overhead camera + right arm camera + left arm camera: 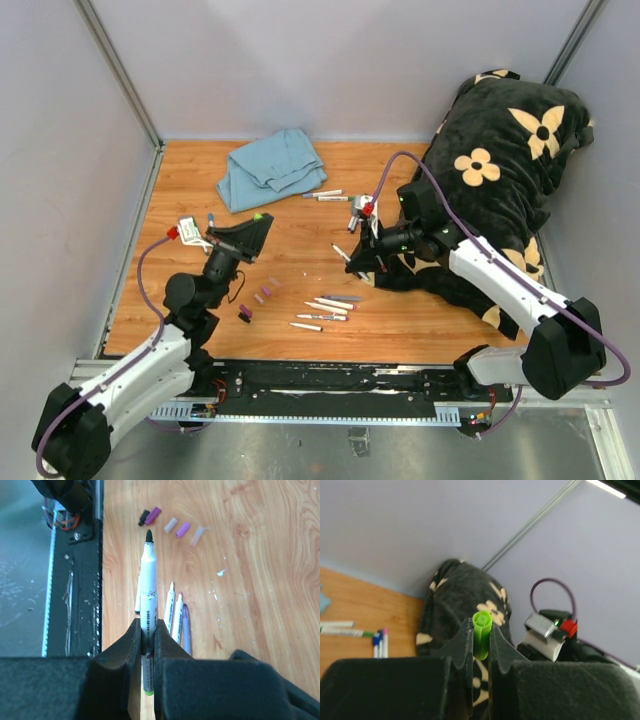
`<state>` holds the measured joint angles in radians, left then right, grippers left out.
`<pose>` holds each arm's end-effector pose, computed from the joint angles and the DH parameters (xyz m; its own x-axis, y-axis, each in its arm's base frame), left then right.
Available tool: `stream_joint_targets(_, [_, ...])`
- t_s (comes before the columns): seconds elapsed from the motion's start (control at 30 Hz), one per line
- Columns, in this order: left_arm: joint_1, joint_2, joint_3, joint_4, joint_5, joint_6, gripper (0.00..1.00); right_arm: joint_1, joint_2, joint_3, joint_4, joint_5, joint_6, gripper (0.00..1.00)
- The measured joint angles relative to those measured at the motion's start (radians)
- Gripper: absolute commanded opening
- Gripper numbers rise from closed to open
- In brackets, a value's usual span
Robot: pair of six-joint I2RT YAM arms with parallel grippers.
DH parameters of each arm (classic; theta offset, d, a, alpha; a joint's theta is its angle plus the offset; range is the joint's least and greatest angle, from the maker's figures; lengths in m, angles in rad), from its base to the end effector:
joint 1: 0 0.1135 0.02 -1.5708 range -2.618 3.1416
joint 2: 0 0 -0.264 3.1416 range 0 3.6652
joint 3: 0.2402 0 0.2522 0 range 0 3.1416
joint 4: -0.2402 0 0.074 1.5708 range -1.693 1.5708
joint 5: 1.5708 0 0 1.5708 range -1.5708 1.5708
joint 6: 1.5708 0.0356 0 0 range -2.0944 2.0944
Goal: Open the pen caps
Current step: Open the pen cap from the pen, then place the pen at the center of the board.
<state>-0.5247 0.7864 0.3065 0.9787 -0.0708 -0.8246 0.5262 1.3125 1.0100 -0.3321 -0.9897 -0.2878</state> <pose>0.1524 -0.0853 0.2929 -0.0464 -0.8194 -0.5713 0.6067 0.4312 -0.6678 0.2268 0.1662 0.2976 -0.2481 -0.3243 -0.9128 -0.9680 0.0465 0.2466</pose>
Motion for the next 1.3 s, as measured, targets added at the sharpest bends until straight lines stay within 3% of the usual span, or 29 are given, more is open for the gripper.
stream_joint_targets(0.2, [0.0, -0.211, -0.172, -0.241, -0.006, -0.042, 0.0, -0.005, 0.011, 0.002, -0.068, 0.067, -0.076, 0.07])
stream_joint_targets(0.43, [0.0, -0.383, -0.202, -0.505, -0.016, -0.017, 0.0, -0.005, 0.06, 0.013, -0.108, 0.129, -0.114, 0.07])
stream_joint_targets(0.97, [0.0, -0.359, -0.248, -0.694, -0.063, 0.074, 0.0, 0.004, 0.196, 0.057, -0.162, 0.264, -0.154, 0.09])
stream_joint_targets(1.3, [0.0, -0.346, -0.282, -0.743, -0.15, 0.137, 0.0, 0.089, 0.32, 0.086, -0.173, 0.409, -0.162, 0.12])
